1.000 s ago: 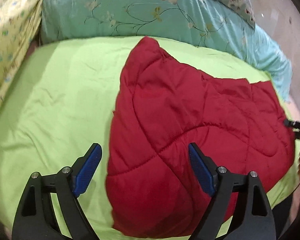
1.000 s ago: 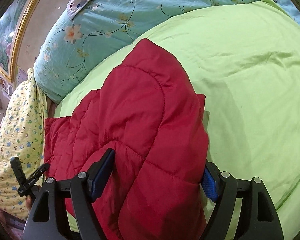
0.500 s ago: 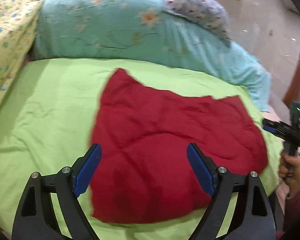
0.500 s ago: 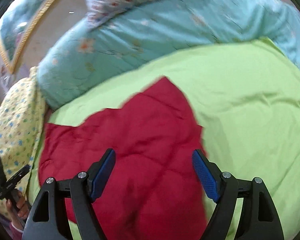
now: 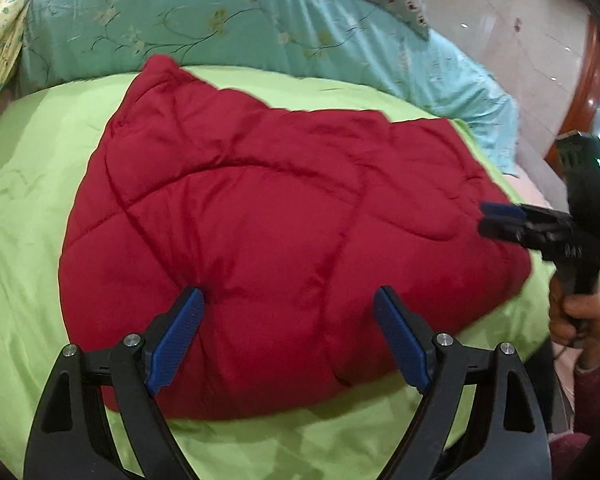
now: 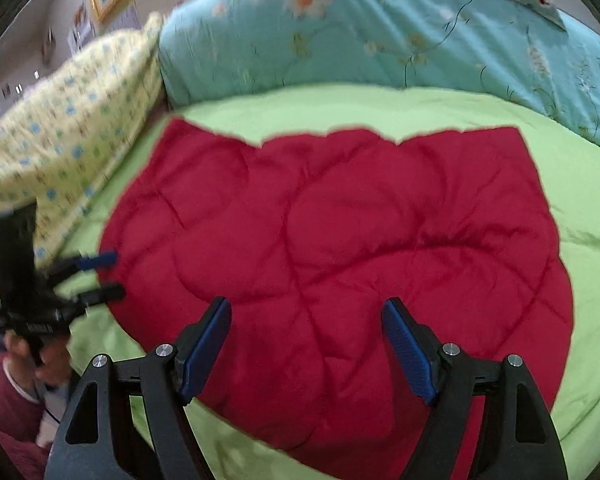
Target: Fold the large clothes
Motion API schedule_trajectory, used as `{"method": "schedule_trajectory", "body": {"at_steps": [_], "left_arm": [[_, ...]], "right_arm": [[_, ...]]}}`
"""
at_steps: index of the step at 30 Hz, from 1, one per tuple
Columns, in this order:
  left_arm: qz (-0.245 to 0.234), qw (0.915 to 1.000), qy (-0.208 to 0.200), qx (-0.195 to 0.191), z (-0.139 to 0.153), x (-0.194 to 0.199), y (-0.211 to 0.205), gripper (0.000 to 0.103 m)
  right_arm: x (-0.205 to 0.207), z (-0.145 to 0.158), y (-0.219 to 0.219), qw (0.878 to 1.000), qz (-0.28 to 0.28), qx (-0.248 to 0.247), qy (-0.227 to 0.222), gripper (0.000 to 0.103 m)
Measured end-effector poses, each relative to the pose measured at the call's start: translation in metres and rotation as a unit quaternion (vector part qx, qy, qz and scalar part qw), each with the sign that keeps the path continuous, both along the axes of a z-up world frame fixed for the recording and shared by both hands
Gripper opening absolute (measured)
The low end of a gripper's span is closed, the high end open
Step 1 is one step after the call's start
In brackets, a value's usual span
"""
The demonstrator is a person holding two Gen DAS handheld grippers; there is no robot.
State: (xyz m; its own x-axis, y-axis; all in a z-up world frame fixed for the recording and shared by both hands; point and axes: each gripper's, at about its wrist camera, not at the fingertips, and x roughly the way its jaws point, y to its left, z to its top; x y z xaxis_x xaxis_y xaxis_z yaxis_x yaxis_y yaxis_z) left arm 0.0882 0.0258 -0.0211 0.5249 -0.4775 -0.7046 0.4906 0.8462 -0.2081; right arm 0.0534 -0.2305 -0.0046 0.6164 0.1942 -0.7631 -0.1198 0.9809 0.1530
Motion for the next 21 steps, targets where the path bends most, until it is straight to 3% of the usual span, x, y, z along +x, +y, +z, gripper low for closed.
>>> {"method": "schedule_trajectory", "body": {"at_steps": [11, 21], "left_arm": [[0.034, 0.9990, -0.007, 0.029, -0.009, 0.045, -0.022, 0.089], [0.055, 0.9974, 0.014, 0.046, -0.013, 0.083, -0.037, 0.094]], "right_arm": [[0.041, -0.021, -0.033, 0.996, -0.073, -0.044, -0.006, 0.080], [0.069, -0.030, -0.062, 0.994, -0.110, -0.014, 0.003, 0.080]]}}
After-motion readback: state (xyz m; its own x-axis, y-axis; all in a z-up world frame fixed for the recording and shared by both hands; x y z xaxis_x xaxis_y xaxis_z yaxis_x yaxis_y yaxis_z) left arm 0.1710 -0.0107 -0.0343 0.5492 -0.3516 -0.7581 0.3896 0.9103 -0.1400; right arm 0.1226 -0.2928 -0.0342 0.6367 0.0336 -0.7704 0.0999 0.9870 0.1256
